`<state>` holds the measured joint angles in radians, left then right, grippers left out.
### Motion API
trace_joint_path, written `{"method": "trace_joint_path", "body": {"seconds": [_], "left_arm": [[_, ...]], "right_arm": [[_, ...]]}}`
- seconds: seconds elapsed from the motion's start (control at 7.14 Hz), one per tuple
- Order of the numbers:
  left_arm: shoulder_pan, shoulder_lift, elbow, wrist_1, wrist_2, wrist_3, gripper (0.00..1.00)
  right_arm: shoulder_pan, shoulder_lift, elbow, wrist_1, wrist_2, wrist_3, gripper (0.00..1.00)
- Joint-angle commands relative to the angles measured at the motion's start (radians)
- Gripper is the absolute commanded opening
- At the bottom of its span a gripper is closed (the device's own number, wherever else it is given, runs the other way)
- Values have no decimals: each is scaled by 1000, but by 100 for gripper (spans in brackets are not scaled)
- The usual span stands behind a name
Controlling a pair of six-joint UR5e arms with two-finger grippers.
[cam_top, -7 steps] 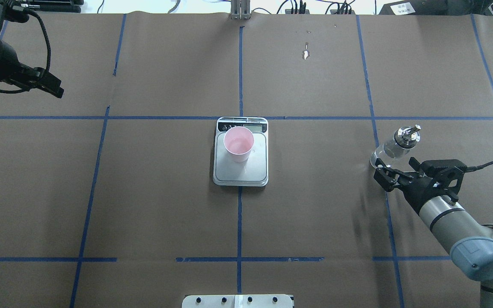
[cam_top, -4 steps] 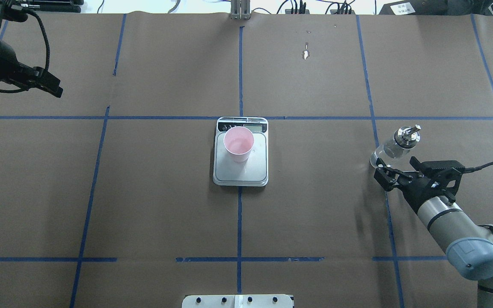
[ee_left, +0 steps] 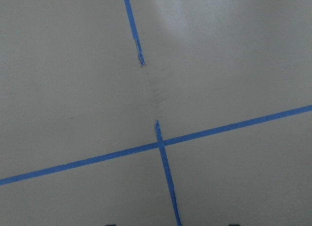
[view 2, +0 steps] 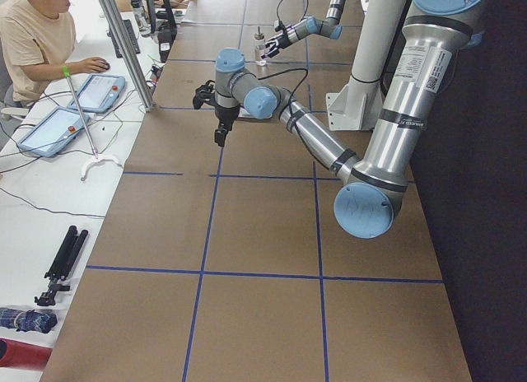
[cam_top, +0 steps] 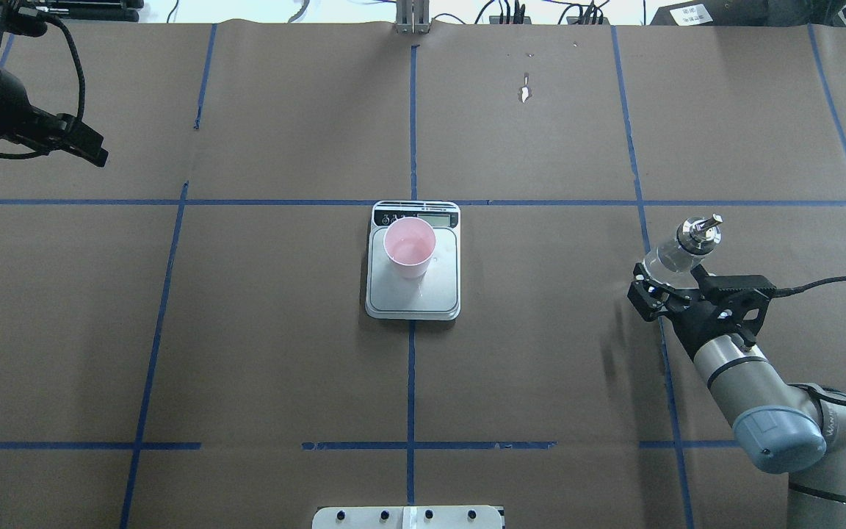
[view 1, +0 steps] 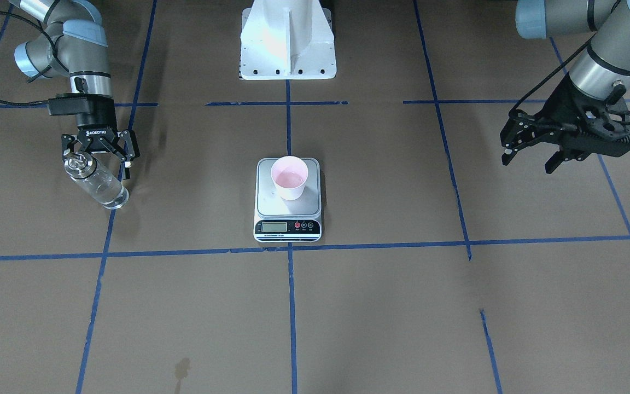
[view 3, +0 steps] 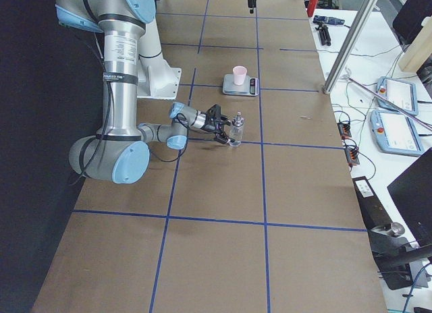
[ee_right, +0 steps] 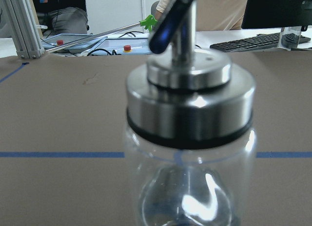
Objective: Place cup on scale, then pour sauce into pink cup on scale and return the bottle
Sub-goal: 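Lift the glass sauce bottle upward with the right gripper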
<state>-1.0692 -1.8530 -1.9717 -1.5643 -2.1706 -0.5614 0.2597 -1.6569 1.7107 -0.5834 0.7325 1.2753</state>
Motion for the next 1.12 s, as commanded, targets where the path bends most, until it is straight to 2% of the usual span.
{"method": "trace_joint_path", "body": {"seconds": [0.0,0.98], "left_arm": [[0,0,2,1,0,0,82],[2,-6,11,0,5,0,82]], "right_arm": [[0,5,-23,7,-16,1,99],[3,25,-62,8,-39,-1,99]]}}
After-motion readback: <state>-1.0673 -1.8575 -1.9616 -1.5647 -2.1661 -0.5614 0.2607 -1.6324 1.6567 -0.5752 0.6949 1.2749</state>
